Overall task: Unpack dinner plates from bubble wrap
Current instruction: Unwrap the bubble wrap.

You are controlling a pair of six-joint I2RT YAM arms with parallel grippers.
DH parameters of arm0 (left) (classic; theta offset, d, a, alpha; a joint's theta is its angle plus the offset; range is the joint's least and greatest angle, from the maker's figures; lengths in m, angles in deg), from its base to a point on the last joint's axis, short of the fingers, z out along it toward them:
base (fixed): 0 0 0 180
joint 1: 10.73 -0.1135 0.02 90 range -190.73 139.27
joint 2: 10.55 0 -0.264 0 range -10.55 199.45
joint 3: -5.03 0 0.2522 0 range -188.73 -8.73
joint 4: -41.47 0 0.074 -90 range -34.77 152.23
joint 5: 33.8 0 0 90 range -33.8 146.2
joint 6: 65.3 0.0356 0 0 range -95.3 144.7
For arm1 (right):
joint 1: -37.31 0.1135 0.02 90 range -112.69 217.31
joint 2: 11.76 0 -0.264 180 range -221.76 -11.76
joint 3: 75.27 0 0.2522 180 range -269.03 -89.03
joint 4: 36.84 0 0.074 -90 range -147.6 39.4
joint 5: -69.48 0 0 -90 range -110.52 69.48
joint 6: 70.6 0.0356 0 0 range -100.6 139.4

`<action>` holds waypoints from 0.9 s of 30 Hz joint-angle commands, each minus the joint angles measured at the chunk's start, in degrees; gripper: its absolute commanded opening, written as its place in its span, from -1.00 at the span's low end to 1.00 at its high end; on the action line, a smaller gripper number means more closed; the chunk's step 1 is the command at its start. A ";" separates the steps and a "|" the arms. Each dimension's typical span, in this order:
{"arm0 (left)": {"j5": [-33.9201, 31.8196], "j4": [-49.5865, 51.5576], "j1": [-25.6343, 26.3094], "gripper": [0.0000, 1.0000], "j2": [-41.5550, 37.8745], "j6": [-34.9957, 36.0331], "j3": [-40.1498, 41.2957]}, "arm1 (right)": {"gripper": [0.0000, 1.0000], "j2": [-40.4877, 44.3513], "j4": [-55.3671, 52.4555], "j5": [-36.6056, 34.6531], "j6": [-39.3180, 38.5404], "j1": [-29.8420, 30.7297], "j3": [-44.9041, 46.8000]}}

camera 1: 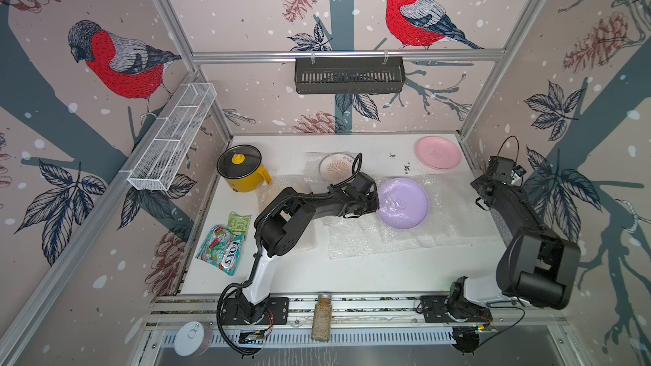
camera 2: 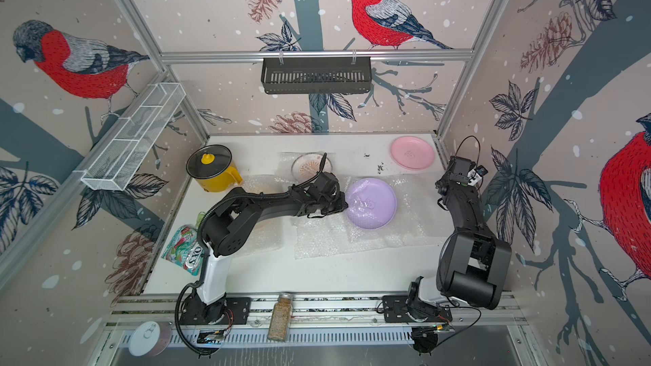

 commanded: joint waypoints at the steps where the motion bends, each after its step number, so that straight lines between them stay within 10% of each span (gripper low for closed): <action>1: 0.04 0.01 -0.03 -0.90 -0.04 1.12 -0.22 | 0.64 3.41 2.90 -0.85 -1.57 1.80 0.64; 6: 1.09 -0.29 -0.03 -0.60 -0.25 0.94 0.08 | 0.97 10.78 2.17 2.12 -3.41 7.45 1.03; 17: -3.60 -1.31 0.25 0.43 -13.47 4.02 8.97 | 0.98 22.33 -1.69 19.52 -7.91 17.29 7.69; 27: -23.20 -1.25 20.92 0.95 -20.26 38.71 14.61 | 0.98 26.30 2.27 33.92 -7.63 18.33 18.31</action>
